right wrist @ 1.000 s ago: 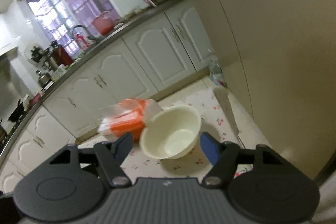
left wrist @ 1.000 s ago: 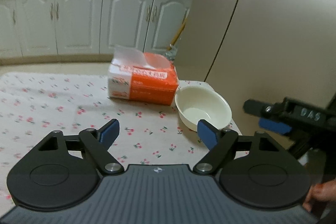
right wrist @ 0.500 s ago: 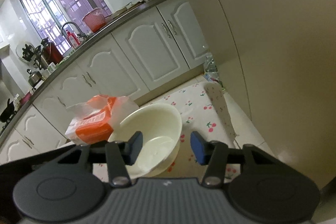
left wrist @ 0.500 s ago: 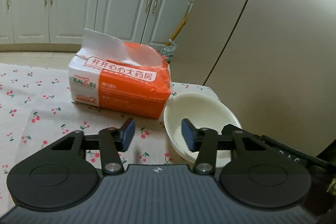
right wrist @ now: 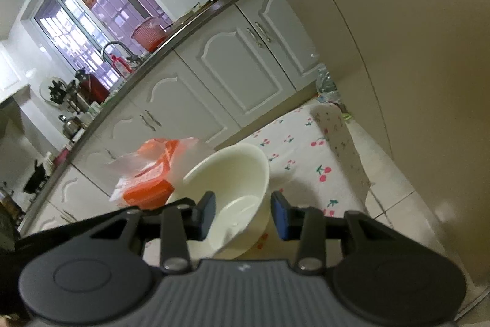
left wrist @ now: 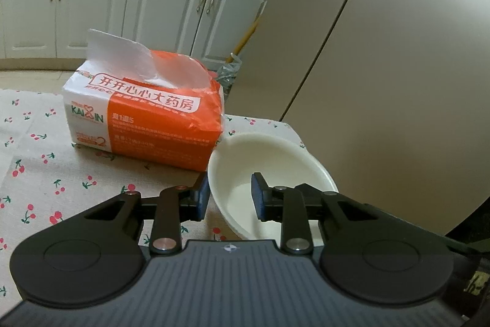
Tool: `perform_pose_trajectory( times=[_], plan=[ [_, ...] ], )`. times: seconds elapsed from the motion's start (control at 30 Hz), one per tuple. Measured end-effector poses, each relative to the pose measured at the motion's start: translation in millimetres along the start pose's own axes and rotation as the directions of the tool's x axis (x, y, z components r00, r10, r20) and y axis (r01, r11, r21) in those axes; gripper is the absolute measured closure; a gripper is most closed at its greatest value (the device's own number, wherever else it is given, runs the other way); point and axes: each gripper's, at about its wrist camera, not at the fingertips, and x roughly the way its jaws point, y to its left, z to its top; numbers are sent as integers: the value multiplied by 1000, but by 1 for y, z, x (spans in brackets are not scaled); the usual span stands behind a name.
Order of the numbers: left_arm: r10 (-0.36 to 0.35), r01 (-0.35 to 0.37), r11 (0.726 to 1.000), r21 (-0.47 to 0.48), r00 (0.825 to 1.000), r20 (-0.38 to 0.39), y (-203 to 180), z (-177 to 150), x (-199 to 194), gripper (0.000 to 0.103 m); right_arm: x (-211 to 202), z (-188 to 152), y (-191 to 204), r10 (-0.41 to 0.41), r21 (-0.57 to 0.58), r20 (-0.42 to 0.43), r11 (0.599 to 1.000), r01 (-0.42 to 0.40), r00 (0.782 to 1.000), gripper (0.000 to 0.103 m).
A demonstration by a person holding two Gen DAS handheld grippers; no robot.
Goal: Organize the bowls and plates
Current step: 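Lift the nested bowls with both grippers and carry toward the white plates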
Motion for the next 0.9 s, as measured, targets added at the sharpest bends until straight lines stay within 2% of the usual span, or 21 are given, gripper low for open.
perform_pose_trajectory(
  times=[0.2,0.43,0.7,0.9],
  plan=[
    [-11,11,1000,-20,1000,-16,5,-3,-5,71,-9,-3,5,14,-7,-5,1000,-14,1000,63],
    [-27,27,999,-32,1000,2,8,-10,-27,71,-23,-6,19,22,-35,-17,999,-23,1000,62],
    [-55,56,998,-36,998,22,10,-19,-78,72,-55,-18,39,67,-49,-3,997,-67,998,62],
    [-79,80,996,-49,997,22,11,-34,-110,72,-75,-27,52,70,-73,1,995,-70,998,62]
  ],
)
